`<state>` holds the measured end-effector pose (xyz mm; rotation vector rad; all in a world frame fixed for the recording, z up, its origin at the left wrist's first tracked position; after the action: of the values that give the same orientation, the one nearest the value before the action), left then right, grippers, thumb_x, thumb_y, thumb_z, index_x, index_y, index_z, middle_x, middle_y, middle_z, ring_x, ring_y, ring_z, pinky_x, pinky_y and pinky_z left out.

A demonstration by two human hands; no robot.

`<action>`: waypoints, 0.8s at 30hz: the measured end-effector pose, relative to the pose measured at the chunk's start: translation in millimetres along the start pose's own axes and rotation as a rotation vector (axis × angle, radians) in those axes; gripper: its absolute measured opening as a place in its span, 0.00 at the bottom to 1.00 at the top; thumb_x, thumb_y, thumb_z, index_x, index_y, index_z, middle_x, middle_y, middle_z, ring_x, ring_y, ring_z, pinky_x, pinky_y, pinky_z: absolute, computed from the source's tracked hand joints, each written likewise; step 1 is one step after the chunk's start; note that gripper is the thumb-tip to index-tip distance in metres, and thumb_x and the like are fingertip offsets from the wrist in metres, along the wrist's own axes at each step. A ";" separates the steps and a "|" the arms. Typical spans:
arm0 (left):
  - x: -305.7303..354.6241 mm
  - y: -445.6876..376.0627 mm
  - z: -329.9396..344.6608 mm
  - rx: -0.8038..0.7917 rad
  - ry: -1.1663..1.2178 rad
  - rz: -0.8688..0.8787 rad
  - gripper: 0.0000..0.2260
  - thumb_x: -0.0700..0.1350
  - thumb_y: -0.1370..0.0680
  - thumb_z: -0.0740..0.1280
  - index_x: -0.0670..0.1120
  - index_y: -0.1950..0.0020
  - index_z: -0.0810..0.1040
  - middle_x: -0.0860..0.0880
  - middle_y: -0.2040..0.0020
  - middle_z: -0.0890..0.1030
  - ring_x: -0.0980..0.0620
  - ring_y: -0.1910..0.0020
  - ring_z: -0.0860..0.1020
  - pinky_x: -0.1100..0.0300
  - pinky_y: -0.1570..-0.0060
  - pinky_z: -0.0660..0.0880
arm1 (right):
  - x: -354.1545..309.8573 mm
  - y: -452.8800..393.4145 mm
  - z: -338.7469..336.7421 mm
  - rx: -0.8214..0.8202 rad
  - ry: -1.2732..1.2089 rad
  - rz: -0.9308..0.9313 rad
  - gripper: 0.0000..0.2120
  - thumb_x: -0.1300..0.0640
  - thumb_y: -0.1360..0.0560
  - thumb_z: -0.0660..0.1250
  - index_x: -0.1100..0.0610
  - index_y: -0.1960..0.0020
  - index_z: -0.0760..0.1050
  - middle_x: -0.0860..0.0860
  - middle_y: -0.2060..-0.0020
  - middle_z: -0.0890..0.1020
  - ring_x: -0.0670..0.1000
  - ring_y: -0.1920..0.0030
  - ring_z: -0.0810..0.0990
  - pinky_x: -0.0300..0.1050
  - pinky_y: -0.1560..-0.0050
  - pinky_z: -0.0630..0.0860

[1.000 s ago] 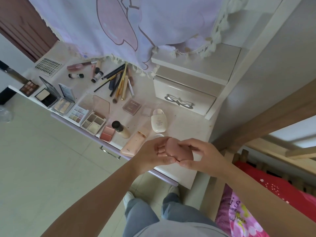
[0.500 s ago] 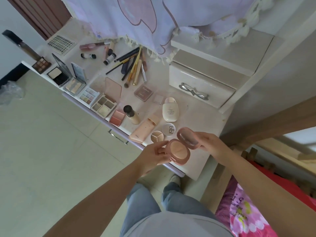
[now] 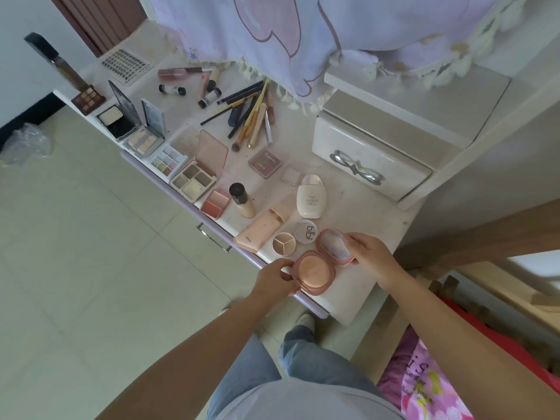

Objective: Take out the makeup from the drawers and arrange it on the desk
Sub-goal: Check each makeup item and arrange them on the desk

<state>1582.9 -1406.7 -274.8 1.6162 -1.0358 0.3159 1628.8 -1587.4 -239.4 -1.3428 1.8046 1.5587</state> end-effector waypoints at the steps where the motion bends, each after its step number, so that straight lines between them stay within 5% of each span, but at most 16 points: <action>1: 1.1 -0.2 -0.1 0.012 -0.028 0.003 0.16 0.35 0.29 0.67 0.43 0.43 0.74 0.42 0.57 0.83 0.52 0.61 0.78 0.63 0.54 0.74 | -1.4 0.7 -0.7 0.005 0.019 -0.013 0.17 0.50 0.25 0.62 0.65 0.53 0.76 0.66 0.55 0.78 0.57 0.59 0.76 0.47 0.55 0.72; 6: 4.2 0.9 1.0 0.044 -0.141 0.017 0.14 0.38 0.27 0.65 0.43 0.42 0.73 0.43 0.60 0.82 0.50 0.62 0.78 0.59 0.52 0.74 | -4.0 5.5 -1.9 0.002 0.090 -0.044 0.15 0.51 0.24 0.61 0.63 0.52 0.76 0.62 0.53 0.80 0.60 0.49 0.77 0.56 0.47 0.75; 10: 4.7 3.1 -2.4 0.069 -0.306 0.059 0.16 0.46 0.26 0.65 0.46 0.39 0.71 0.46 0.51 0.82 0.48 0.49 0.78 0.60 0.48 0.72 | -6.2 6.1 -4.4 -0.018 0.064 -0.036 0.07 0.52 0.24 0.61 0.52 0.57 0.76 0.54 0.57 0.79 0.49 0.55 0.77 0.42 0.52 0.74; 13: 3.9 4.0 -13.0 0.102 -0.357 0.067 0.15 0.47 0.25 0.65 0.47 0.39 0.72 0.48 0.48 0.81 0.51 0.48 0.77 0.63 0.49 0.70 | -13.1 0.2 -16.4 0.094 0.159 -0.075 0.07 0.55 0.23 0.59 0.55 0.54 0.75 0.51 0.56 0.78 0.47 0.55 0.75 0.37 0.58 0.69; 16: 8.9 4.2 -29.7 0.159 -0.395 0.102 0.12 0.46 0.24 0.63 0.46 0.41 0.74 0.50 0.50 0.81 0.52 0.49 0.77 0.65 0.51 0.68 | -37.1 -12.2 -22.9 0.214 0.274 -0.168 0.09 0.58 0.24 0.62 0.61 0.48 0.76 0.55 0.52 0.81 0.50 0.52 0.77 0.38 0.53 0.66; 19: 21.6 2.3 -48.4 0.227 -0.394 0.148 0.09 0.45 0.24 0.62 0.48 0.44 0.75 0.54 0.56 0.78 0.53 0.53 0.76 0.66 0.54 0.67 | -66.1 -47.6 -5.1 0.144 0.468 -0.216 0.16 0.55 0.26 0.65 0.62 0.41 0.73 0.56 0.46 0.80 0.54 0.45 0.77 0.38 0.53 0.66; 24: 48.5 -0.5 -75.3 0.275 -0.396 0.226 0.10 0.45 0.24 0.62 0.46 0.44 0.75 0.51 0.51 0.79 0.55 0.56 0.72 0.63 0.53 0.70 | -77.4 -116.8 25.8 0.107 0.692 0.008 0.31 0.46 0.30 0.68 0.59 0.35 0.62 0.58 0.39 0.71 0.59 0.38 0.71 0.49 0.44 0.71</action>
<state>1634.6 -1361.5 -217.4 1.8558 -1.5369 0.3055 1755.8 -1523.2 -247.1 -1.9805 2.2289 1.0350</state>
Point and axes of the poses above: each hand's wrist, its own y-axis away from the middle knuckle, its own z-axis out of the palm, x = y × z, the point moved 6 cm from there along -y, towards the middle knuckle
